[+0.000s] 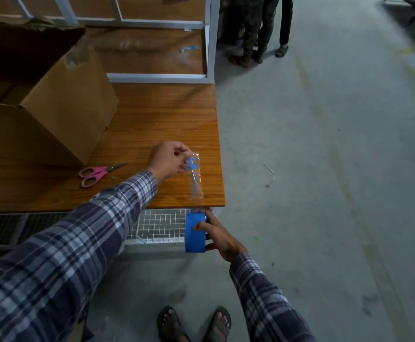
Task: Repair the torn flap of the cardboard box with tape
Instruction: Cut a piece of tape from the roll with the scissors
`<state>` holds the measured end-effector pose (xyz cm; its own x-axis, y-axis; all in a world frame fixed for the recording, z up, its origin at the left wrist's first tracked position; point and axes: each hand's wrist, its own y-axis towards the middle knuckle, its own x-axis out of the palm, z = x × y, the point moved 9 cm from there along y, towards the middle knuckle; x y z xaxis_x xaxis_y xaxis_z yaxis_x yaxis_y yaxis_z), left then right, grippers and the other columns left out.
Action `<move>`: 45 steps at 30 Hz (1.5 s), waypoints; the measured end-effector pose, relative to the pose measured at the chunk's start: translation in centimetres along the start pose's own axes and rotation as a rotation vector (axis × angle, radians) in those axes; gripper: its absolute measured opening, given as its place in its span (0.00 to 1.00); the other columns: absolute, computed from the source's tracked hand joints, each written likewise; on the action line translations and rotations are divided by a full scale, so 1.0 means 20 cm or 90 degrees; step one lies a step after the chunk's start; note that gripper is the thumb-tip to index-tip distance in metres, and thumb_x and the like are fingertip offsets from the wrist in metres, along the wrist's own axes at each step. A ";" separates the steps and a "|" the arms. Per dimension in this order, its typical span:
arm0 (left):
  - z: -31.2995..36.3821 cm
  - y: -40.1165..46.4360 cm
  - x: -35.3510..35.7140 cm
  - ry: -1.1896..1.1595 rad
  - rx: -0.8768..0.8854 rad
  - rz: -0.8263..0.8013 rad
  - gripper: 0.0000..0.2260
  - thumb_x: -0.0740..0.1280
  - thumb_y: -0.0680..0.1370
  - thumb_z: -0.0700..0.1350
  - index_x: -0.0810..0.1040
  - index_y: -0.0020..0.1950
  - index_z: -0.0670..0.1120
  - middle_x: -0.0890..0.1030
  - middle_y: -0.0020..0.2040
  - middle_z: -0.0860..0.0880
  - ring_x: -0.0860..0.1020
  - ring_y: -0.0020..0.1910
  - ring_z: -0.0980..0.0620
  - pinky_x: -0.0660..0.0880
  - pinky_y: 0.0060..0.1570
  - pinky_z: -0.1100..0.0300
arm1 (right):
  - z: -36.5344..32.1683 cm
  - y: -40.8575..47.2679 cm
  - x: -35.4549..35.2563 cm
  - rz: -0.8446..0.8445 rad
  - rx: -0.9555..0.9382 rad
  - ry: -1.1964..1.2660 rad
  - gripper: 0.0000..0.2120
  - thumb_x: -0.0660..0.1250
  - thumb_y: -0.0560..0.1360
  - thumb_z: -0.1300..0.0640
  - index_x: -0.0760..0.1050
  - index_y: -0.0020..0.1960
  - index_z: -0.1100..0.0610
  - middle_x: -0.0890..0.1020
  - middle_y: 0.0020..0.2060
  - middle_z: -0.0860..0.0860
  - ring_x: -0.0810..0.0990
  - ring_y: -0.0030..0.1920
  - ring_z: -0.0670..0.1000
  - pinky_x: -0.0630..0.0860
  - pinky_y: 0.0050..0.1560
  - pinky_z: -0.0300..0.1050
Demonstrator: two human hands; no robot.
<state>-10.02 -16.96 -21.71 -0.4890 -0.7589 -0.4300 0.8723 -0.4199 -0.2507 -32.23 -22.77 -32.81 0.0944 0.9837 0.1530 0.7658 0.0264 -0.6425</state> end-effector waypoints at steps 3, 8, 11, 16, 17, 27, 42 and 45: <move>-0.03 0.03 0.01 0.004 -0.005 0.001 0.06 0.68 0.84 0.40 0.83 0.50 0.45 0.86 0.48 0.40 0.87 0.45 0.44 0.86 0.43 0.52 | 0.00 0.01 0.00 0.005 -0.001 0.003 0.20 0.65 0.82 0.55 0.67 0.70 0.39 0.77 0.65 0.47 0.79 0.61 0.54 0.79 0.51 0.51; -0.03 0.05 0.06 0.017 -0.012 -0.021 0.10 0.62 0.87 0.42 0.83 0.55 0.39 0.85 0.51 0.37 0.85 0.45 0.45 0.85 0.39 0.58 | 0.01 0.02 0.00 0.003 -0.016 0.005 0.21 0.63 0.84 0.57 0.64 0.72 0.38 0.76 0.65 0.47 0.79 0.61 0.52 0.78 0.50 0.47; -0.04 0.07 0.06 0.027 -0.005 -0.058 0.07 0.72 0.82 0.46 0.82 0.55 0.42 0.86 0.51 0.43 0.87 0.48 0.48 0.86 0.45 0.53 | 0.01 0.02 0.00 0.001 -0.018 0.004 0.22 0.62 0.84 0.57 0.62 0.72 0.38 0.75 0.66 0.46 0.79 0.61 0.51 0.78 0.49 0.46; -0.04 0.08 0.06 0.060 -0.005 -0.042 0.02 0.72 0.81 0.40 0.83 0.52 0.44 0.85 0.50 0.45 0.87 0.48 0.47 0.87 0.46 0.50 | 0.03 0.04 0.00 0.008 -0.018 0.010 0.21 0.62 0.85 0.57 0.62 0.72 0.38 0.74 0.65 0.46 0.78 0.61 0.51 0.78 0.50 0.47; -0.03 0.08 0.06 0.065 0.001 -0.035 0.01 0.71 0.81 0.40 0.83 0.52 0.44 0.85 0.50 0.45 0.87 0.47 0.48 0.86 0.47 0.51 | 0.03 0.04 0.00 0.010 -0.021 0.014 0.20 0.61 0.85 0.57 0.63 0.71 0.38 0.74 0.65 0.47 0.78 0.61 0.51 0.78 0.51 0.48; -0.02 0.09 0.05 0.140 0.068 0.008 0.05 0.68 0.84 0.44 0.82 0.50 0.49 0.85 0.46 0.48 0.86 0.44 0.49 0.86 0.42 0.55 | 0.05 0.09 0.00 0.088 -0.055 0.042 0.16 0.58 0.87 0.47 0.65 0.74 0.37 0.76 0.70 0.50 0.79 0.63 0.51 0.79 0.55 0.51; -0.03 0.08 0.08 0.121 0.066 -0.003 0.04 0.75 0.79 0.44 0.82 0.53 0.47 0.84 0.49 0.50 0.84 0.47 0.53 0.83 0.42 0.59 | 0.11 0.14 0.00 0.201 0.013 0.069 0.39 0.63 0.71 0.20 0.71 0.72 0.44 0.80 0.65 0.51 0.81 0.62 0.55 0.78 0.66 0.66; -0.01 0.07 0.08 0.132 0.078 0.000 0.05 0.74 0.80 0.45 0.82 0.54 0.47 0.83 0.49 0.51 0.83 0.46 0.55 0.80 0.40 0.62 | 0.10 0.13 -0.03 0.183 0.031 0.070 0.36 0.63 0.73 0.22 0.70 0.72 0.44 0.80 0.65 0.51 0.81 0.61 0.55 0.78 0.64 0.65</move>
<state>-9.49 -18.64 -23.00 -0.4696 -0.6461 -0.6016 0.8607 -0.4868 -0.1491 -31.59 -22.83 -36.10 0.3734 0.9269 0.0383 0.6664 -0.2393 -0.7062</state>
